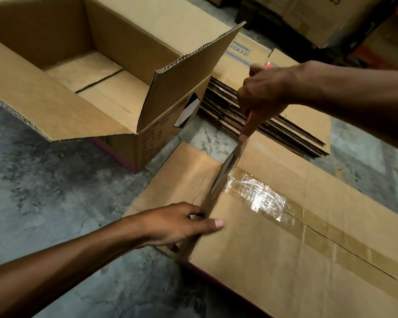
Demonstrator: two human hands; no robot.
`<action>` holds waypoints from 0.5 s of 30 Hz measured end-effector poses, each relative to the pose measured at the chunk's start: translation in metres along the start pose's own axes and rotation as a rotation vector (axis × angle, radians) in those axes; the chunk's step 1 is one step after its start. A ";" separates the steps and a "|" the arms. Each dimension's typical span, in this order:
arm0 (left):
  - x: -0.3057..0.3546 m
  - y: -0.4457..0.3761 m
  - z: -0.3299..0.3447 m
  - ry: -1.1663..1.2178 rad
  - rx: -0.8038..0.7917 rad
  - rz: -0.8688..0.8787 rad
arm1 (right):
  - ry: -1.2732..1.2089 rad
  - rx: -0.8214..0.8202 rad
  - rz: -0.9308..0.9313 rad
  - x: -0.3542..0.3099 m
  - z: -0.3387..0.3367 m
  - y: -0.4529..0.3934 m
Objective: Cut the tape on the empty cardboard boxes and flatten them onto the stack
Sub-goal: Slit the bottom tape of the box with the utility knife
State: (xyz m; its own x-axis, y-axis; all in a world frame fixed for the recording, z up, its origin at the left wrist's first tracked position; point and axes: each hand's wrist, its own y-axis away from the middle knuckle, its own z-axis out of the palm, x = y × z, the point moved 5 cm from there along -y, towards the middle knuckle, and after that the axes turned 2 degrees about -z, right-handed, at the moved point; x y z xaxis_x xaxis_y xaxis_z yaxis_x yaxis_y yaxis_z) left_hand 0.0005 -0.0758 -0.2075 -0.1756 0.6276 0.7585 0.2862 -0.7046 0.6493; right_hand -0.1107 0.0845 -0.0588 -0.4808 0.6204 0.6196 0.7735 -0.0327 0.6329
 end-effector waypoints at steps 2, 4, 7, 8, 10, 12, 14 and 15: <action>0.005 0.004 -0.002 -0.033 0.080 0.088 | -0.076 -0.015 0.051 0.006 0.004 0.007; 0.015 0.009 -0.005 -0.114 0.240 0.188 | -0.272 -0.011 0.133 0.008 0.016 0.023; 0.031 0.013 -0.006 -0.208 0.444 0.303 | -0.676 -0.124 0.196 0.000 0.051 0.044; 0.037 0.015 -0.004 -0.212 0.484 0.323 | -0.785 -0.134 0.198 -0.004 0.062 0.051; 0.044 0.017 -0.003 -0.218 0.559 0.332 | -0.924 -0.100 0.195 -0.012 0.080 0.068; 0.048 0.017 -0.002 -0.227 0.627 0.331 | -1.005 -0.010 0.203 -0.020 0.090 0.082; 0.052 0.018 0.000 -0.206 0.666 0.316 | -1.038 0.091 0.193 -0.029 0.090 0.094; 0.053 0.017 0.002 -0.181 0.669 0.301 | -1.032 0.125 0.185 -0.034 0.089 0.099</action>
State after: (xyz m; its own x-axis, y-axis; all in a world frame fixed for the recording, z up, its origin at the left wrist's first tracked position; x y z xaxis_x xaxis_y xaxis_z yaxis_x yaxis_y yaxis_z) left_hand -0.0020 -0.0544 -0.1562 0.1415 0.5250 0.8392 0.8180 -0.5394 0.1995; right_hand 0.0185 0.1298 -0.0582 0.1873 0.9818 -0.0307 0.8643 -0.1499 0.4802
